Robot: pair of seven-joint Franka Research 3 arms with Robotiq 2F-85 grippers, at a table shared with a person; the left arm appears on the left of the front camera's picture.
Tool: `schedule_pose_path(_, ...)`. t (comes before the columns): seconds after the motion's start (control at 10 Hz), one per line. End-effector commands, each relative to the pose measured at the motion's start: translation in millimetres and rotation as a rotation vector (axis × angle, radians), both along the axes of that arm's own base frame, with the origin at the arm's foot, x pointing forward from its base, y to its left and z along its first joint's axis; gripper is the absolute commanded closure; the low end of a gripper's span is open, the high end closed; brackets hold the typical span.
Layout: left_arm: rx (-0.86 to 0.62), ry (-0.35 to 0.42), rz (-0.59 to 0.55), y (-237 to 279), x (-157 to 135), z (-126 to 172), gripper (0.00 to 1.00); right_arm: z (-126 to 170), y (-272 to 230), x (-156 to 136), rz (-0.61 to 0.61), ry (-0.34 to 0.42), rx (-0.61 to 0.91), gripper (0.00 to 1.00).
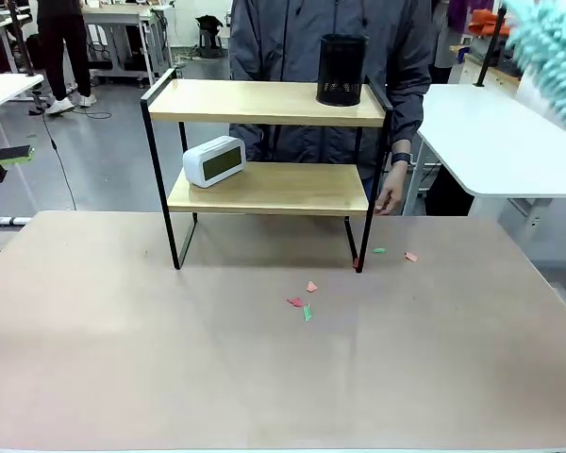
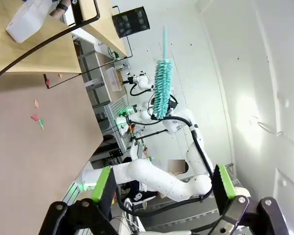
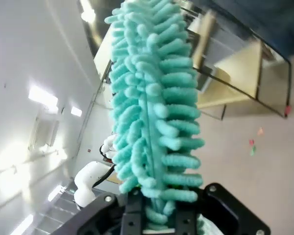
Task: Clean the shelf.
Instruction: Hand the Duster back to the human.
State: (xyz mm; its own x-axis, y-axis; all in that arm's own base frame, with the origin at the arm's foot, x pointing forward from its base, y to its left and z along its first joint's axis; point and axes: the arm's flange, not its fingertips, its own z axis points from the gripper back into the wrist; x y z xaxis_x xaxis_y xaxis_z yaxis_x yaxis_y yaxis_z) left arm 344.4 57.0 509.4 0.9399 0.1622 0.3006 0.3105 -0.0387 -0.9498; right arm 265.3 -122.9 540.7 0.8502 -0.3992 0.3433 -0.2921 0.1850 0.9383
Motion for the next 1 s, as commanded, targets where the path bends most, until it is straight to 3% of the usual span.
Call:
schedule_pose_path(0.0,0.013,-0.014,-0.012,2,-1,1,0.0,-21,3,-13,0.023,0.179,0.062,1.0)
schedule_pose_path(0.2,0.013,-0.014,-0.012,2,-1,1,0.0,-36,-2,-11,0.021,0.388,0.091,1.0)
schedule_pose_path(0.3,0.013,-0.014,-0.012,2,-1,1,0.0,-42,0,-8,0.01,0.45,0.092,1.0)
schedule_pose_path(0.9,0.013,-0.014,-0.012,2,-1,1,0.0,-47,6,0,0.005,0.482,0.091,1.0)
